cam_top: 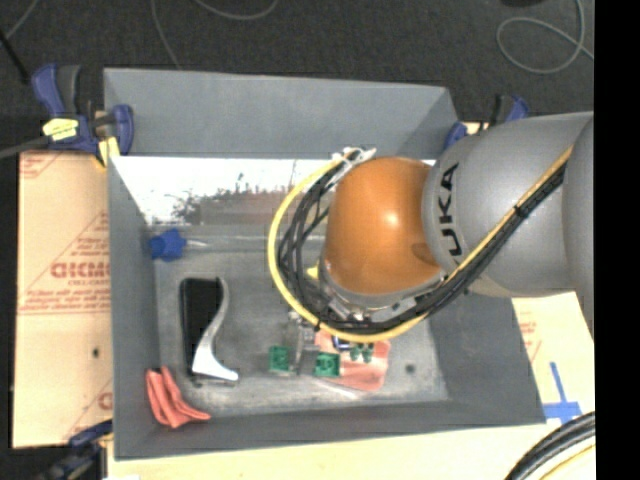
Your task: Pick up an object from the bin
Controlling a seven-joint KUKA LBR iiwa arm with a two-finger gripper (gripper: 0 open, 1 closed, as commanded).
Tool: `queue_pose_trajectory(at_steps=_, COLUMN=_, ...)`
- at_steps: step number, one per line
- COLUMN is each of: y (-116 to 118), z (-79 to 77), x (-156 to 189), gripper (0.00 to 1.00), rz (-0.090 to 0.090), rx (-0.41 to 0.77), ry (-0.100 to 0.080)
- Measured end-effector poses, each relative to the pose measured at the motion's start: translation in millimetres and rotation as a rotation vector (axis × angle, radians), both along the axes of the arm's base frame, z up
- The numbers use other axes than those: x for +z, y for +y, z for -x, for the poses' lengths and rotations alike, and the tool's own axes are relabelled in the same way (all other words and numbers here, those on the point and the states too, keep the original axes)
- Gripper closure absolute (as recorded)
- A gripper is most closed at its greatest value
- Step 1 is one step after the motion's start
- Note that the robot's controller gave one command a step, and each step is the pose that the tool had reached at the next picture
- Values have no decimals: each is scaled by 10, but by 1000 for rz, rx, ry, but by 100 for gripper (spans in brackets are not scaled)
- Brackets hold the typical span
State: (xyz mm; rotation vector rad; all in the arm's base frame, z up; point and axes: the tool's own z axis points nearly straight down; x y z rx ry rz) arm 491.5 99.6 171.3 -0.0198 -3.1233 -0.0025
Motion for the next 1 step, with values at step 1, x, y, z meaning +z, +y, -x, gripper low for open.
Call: queue_pose_trajectory(at_steps=1, y=206, z=-92, x=435, gripper=100, rz=0, rx=-2, ry=-6)
